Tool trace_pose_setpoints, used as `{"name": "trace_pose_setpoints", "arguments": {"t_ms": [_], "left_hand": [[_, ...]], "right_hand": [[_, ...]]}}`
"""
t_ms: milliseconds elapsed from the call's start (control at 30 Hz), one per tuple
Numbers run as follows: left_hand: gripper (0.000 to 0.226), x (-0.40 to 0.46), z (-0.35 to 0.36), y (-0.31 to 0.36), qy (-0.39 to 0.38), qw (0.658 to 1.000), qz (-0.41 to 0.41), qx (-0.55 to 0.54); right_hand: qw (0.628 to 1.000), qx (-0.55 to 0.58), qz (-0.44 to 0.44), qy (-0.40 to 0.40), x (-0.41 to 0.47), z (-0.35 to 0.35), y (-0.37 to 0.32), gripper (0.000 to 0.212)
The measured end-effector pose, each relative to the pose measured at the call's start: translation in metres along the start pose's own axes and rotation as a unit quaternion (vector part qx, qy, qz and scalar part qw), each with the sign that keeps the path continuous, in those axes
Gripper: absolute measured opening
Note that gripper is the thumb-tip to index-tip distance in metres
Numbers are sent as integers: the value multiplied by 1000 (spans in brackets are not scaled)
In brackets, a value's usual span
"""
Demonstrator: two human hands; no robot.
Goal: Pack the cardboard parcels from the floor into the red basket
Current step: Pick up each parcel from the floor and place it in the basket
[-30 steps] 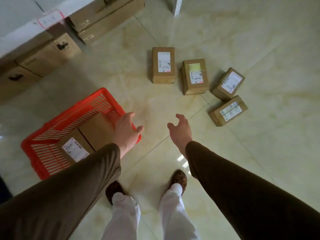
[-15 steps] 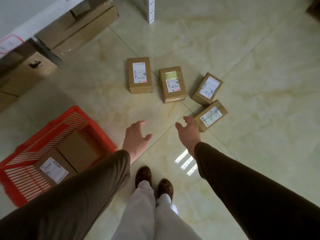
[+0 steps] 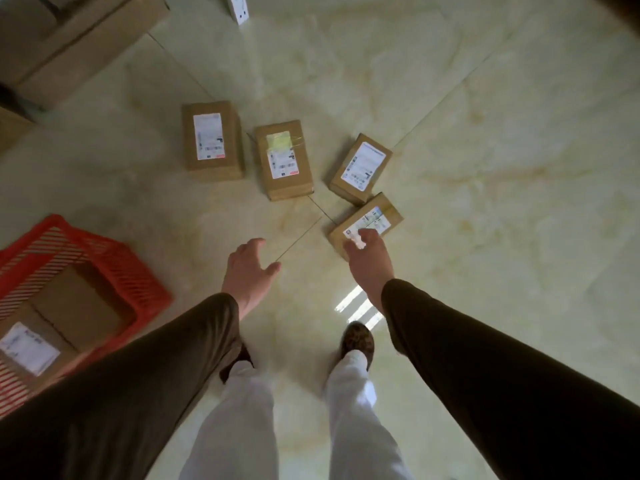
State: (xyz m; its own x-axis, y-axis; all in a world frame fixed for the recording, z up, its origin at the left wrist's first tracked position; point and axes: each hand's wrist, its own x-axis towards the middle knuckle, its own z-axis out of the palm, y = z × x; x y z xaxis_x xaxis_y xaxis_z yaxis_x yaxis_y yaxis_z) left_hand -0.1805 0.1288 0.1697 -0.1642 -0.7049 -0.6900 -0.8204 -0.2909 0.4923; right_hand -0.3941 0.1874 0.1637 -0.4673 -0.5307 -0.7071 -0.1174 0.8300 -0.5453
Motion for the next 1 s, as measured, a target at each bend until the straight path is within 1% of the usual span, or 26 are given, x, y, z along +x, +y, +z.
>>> {"name": "trace_pose_setpoints", "arguments": {"t_ms": [133,200,300,400,533,667,900,967,1000], "left_hand": [[64,11,39,27,-6,998,-16,-57],[65,17,56,35,-16,997,-17,-74],[65,35,76,42,-36,995,-26,-95],[65,62,93,45,-43,988,-58,-136],[66,102,123,44,-45,972,-115,-199],[64,142,160,40,-34,963,-150,-222],[69,192,222,27,-51,943,-219,-247],[65,200,232,24,-64,936,-231,-258],[58,203,235,24,-70,932,-231,-270]], "right_hand": [[999,-4,33,13,29,-37,18,53],[998,7,56,17,44,-44,23,55],[998,11,68,16,73,-46,23,53],[998,-5,59,9,108,-48,23,51],[998,-45,52,2,164,-54,35,55],[996,-70,58,4,217,-55,55,60],[991,-102,75,-43,280,-45,83,63],[990,-91,86,-62,289,-42,87,62],[990,-90,86,-72,292,-41,88,62]]}}
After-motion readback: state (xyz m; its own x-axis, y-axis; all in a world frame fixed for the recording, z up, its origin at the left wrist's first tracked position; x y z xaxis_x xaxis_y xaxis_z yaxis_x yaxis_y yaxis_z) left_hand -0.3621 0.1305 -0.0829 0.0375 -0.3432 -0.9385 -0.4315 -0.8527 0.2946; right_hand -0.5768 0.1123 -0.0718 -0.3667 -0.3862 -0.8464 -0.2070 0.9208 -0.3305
